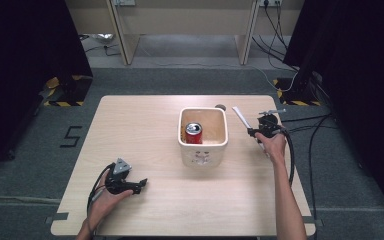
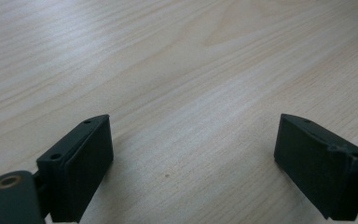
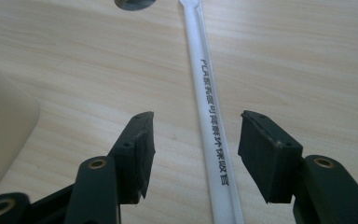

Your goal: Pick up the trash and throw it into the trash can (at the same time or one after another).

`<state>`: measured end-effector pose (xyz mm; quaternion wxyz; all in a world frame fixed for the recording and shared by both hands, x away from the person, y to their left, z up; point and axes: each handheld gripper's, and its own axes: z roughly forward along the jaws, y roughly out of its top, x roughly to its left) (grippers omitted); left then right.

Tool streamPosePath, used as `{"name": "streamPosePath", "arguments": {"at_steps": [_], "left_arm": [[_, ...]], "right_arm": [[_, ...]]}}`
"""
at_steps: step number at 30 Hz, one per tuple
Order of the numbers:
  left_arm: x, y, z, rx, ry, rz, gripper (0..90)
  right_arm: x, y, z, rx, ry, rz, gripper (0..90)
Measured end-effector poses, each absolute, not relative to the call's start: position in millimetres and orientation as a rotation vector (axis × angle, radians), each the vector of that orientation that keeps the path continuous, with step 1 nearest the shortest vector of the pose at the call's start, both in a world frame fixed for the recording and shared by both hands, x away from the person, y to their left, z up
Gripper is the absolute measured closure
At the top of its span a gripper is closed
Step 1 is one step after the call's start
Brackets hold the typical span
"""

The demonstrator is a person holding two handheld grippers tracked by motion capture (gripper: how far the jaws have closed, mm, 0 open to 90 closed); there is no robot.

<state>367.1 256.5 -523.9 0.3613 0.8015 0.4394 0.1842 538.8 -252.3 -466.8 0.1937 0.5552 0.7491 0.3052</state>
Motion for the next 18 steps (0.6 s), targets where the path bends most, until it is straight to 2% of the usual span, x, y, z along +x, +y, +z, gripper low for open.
{"name": "streamPosePath", "arguments": {"at_steps": [18], "left_arm": [[367,256,-524,2.065,1.132,0.475,10.8]], "right_arm": [[543,-256,-488,1.59,2.085,0.832,56.0]]}}
